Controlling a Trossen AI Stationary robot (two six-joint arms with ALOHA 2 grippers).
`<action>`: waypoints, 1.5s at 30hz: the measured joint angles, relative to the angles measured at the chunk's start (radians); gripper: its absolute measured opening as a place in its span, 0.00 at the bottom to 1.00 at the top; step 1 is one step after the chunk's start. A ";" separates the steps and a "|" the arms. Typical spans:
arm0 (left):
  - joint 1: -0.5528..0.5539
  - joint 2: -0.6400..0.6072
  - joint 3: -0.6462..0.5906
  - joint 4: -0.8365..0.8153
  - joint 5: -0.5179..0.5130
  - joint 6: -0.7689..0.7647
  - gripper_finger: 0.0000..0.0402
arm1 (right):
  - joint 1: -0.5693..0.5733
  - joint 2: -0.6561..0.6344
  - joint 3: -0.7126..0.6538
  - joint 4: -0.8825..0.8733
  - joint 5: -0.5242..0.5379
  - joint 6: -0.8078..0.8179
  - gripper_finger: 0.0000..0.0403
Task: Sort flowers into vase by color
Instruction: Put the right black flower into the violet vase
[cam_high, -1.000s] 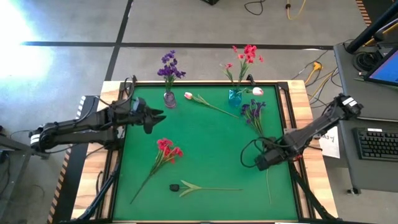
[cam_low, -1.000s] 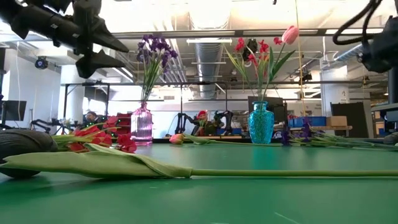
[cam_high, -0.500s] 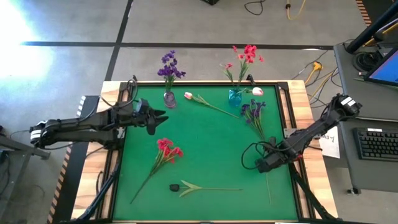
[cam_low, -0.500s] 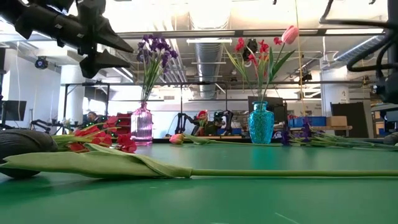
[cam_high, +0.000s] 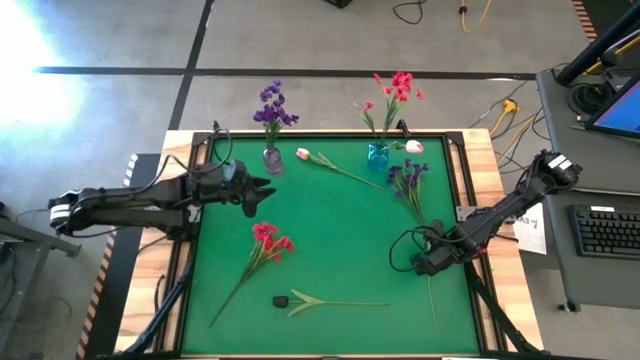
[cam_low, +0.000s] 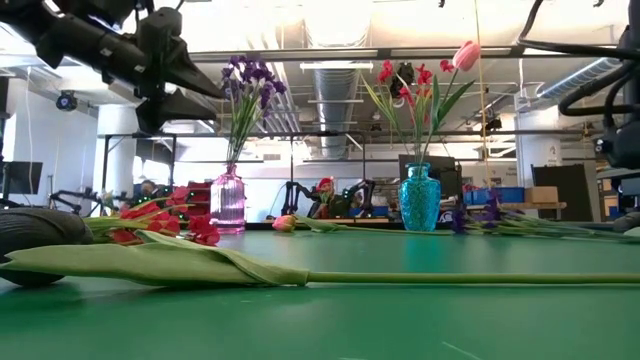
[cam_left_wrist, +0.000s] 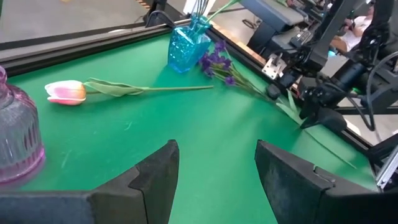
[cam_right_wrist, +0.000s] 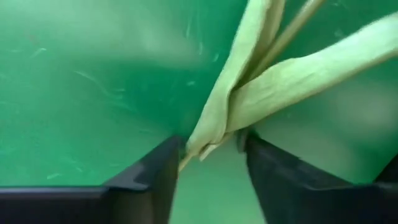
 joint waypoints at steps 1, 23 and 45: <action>0.000 0.003 0.000 0.000 0.000 0.000 0.50 | 0.000 0.000 0.000 0.003 0.001 0.002 0.35; -0.004 0.029 0.001 0.065 0.000 0.033 0.50 | 0.003 -0.003 0.123 -0.024 -0.101 -0.130 0.03; -0.297 0.230 0.003 0.573 -0.009 0.250 0.50 | -0.134 -0.111 0.338 0.362 0.231 -1.041 0.03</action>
